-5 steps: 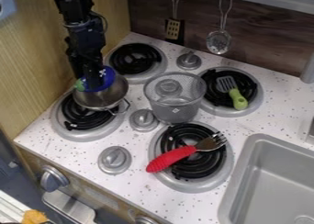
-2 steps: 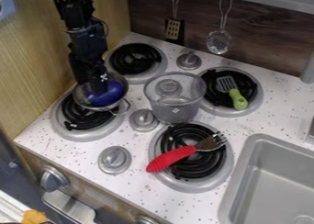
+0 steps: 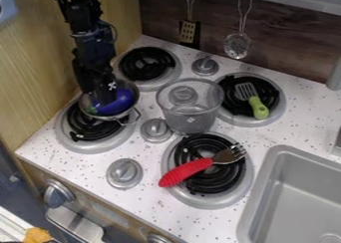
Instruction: Take the eggplant and put it between the two right burners
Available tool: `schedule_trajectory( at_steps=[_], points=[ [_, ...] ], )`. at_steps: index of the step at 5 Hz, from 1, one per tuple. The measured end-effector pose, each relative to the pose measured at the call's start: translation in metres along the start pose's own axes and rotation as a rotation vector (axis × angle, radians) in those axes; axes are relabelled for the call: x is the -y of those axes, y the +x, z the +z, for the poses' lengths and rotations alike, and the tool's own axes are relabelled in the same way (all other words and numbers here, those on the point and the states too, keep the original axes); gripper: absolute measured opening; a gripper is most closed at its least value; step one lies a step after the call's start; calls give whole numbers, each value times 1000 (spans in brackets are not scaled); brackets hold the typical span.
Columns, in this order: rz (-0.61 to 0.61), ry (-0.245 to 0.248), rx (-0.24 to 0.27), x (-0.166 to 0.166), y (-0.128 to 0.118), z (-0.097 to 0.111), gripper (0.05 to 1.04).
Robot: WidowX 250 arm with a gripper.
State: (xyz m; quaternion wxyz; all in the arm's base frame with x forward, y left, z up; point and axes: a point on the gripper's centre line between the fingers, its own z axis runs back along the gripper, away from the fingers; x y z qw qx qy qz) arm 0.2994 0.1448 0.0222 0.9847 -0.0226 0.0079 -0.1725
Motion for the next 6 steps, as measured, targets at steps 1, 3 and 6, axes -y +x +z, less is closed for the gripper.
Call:
schedule_trajectory(
  at_steps=[1, 3, 6],
  points=[
    [-24, 96, 50, 8, 9, 17, 1000],
    [216, 118, 101, 36, 34, 33, 1000],
    [320, 206, 299, 55, 77, 45, 1000]
  ],
)
